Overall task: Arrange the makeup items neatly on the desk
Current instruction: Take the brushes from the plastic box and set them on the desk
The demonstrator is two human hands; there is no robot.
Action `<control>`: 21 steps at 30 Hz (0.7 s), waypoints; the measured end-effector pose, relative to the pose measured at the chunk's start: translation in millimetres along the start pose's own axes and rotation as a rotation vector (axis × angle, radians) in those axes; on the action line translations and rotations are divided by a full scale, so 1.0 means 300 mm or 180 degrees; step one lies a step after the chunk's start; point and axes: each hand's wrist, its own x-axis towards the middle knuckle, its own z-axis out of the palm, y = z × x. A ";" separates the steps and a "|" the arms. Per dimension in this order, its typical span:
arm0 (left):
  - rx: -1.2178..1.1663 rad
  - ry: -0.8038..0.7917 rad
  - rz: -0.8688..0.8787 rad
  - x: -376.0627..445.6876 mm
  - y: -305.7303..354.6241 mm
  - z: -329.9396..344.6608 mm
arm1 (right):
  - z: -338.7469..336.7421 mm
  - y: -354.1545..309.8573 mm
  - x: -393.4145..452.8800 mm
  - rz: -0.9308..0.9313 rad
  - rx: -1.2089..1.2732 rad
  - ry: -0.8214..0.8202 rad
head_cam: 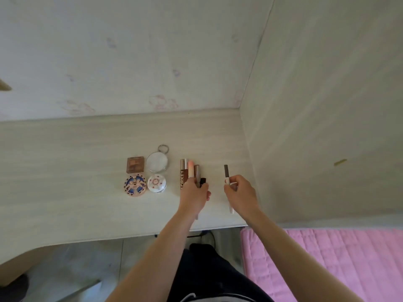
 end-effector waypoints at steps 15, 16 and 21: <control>-0.0031 -0.0299 -0.0676 0.261 0.038 0.169 | 0.053 0.081 0.257 0.0450 -0.0579 -0.0094; 0.0146 -0.0249 -0.0622 0.266 0.034 0.170 | 0.059 0.083 0.263 0.0451 -0.0607 -0.0111; 0.0916 -0.0129 -0.0400 0.289 0.038 0.168 | 0.081 0.071 0.303 0.0481 -0.0578 -0.0176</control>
